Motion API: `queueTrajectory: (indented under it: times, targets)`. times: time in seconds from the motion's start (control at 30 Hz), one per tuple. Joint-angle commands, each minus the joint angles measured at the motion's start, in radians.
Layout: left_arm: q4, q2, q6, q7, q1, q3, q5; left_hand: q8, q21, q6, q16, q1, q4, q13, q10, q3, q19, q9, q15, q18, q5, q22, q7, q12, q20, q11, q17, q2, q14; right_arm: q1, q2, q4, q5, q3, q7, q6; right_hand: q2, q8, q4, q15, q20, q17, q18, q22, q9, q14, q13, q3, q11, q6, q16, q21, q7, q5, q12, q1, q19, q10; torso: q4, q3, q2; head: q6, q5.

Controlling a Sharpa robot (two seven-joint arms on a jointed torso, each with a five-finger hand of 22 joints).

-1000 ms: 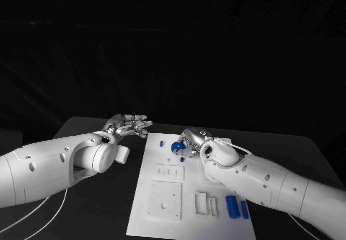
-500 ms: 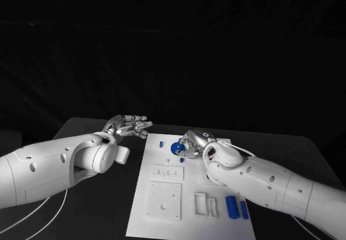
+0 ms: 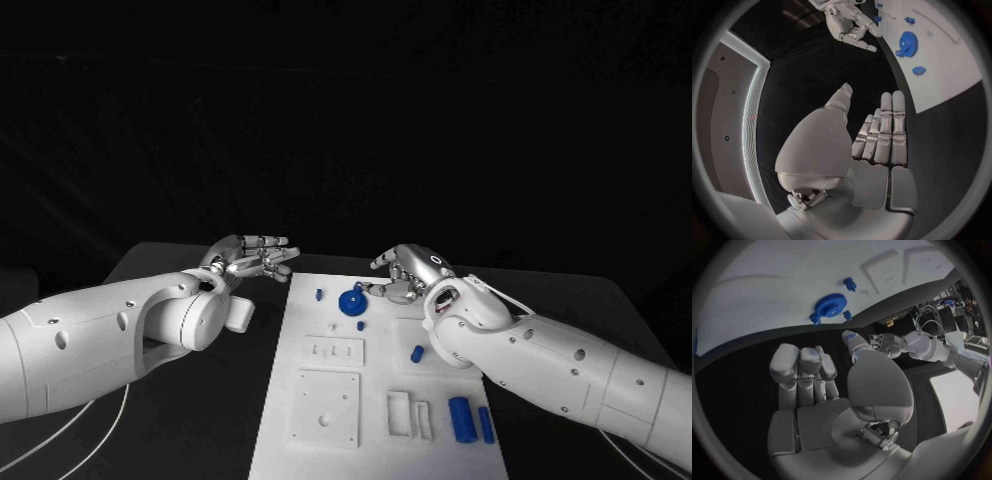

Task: Assemble the parts on the task board

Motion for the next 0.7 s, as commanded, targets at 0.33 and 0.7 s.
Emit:
queueTrajectory:
  times: [0.33,0.7]
  targets:
    - [-0.002,-0.008,0.018,0.016,0.000,-0.001,-0.005,0.002,0.004,0.026,0.010,-0.003,-0.015,0.001,0.044,0.002,0.005,0.000,-0.001,0.006,-0.006,0.002,0.005,0.000,0.000,0.003,0.003,0.013,0.004,-0.001,-0.202,0.091,0.245,0.049,0.218,0.104,0.014,-0.003,-0.149,0.003,0.007,0.013,0.011,0.119,-0.001,-0.003,0.010,0.094,0.001,0.033,0.004,0.008,-0.004,-0.020,0.016,0.076,0.065,0.003,-0.0227,0.0096,-0.007,0.009,-0.016]
    - [-0.004,-0.014,0.028,0.020,-0.006,-0.002,-0.005,0.003,0.008,0.042,0.012,-0.017,-0.039,0.001,0.058,-0.001,0.003,0.001,-0.001,0.006,-0.007,0.004,0.006,0.000,0.000,0.004,0.004,0.025,0.007,-0.008,-0.297,0.019,0.338,0.056,0.369,0.217,0.069,-0.002,-0.225,0.007,0.009,0.034,0.005,0.124,0.000,-0.002,0.014,-0.028,0.005,0.029,0.012,0.019,-0.002,-0.098,0.016,0.098,0.064,0.002,-0.0269,0.0207,-0.007,0.006,-0.020]
